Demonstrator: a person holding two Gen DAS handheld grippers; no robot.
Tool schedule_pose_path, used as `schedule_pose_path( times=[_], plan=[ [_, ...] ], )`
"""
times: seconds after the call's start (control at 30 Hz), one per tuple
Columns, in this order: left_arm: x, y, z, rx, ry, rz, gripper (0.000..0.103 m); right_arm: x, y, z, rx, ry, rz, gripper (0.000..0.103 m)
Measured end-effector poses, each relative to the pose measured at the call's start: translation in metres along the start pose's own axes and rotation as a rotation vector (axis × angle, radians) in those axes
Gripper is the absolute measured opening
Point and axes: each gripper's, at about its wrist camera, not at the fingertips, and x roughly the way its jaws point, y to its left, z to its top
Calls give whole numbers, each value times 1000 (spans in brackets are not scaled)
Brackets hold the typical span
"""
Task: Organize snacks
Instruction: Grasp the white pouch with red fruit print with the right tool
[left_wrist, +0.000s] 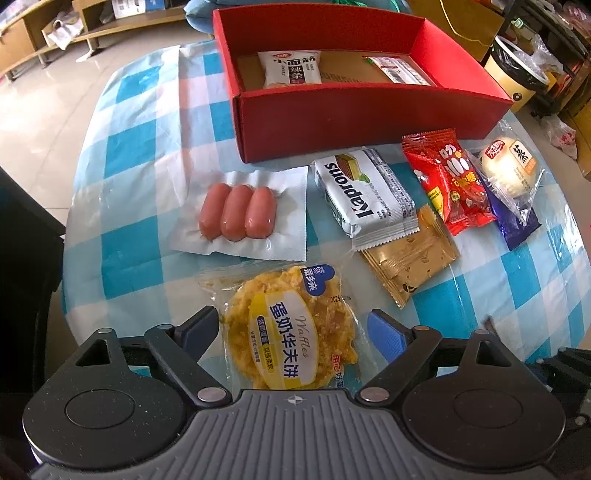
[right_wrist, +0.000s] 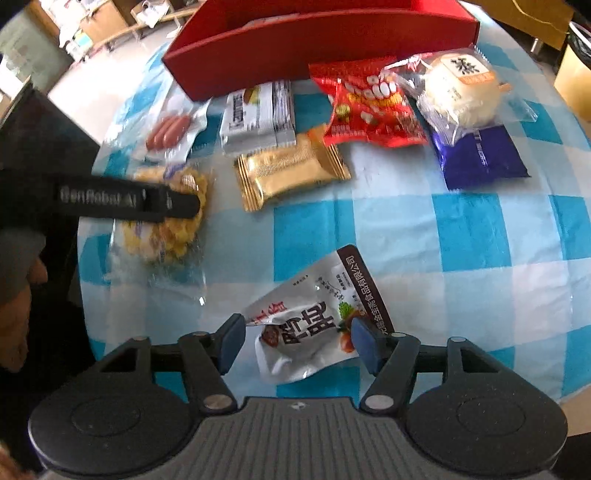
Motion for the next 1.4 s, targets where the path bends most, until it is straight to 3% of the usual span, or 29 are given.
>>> schedule_pose_path(
  times=[0.17,0.27,0.53,0.67,0.8,1.03,1.27,1.4],
  plan=[
    [1,0,0,5,5,1,91,1,4,13,2,-42,-33,59],
    [4,-1,-1,12,16,8,91,5,13,17,-59,-77,-119,59],
    [14,-11,-5,61,37,41,95,18,26,18,-142,-71,-173,60],
    [19,-14,-8,67,54,51,94,6,6,21,-45,-84,-109,59],
    [20,-12,-6,48,62,44,91,-12,-8,13,19,-116,-137,59],
    [17,-9,-7,55,62,21,87,-28,-20,-16,172,-92,-104,59],
    [17,-7,-7,56,62,6,87,-8,-17,-15,318,-50,-41,59],
    [17,-6,-7,59,57,5,86,0,-9,-4,309,-63,-78,60]
  ],
)
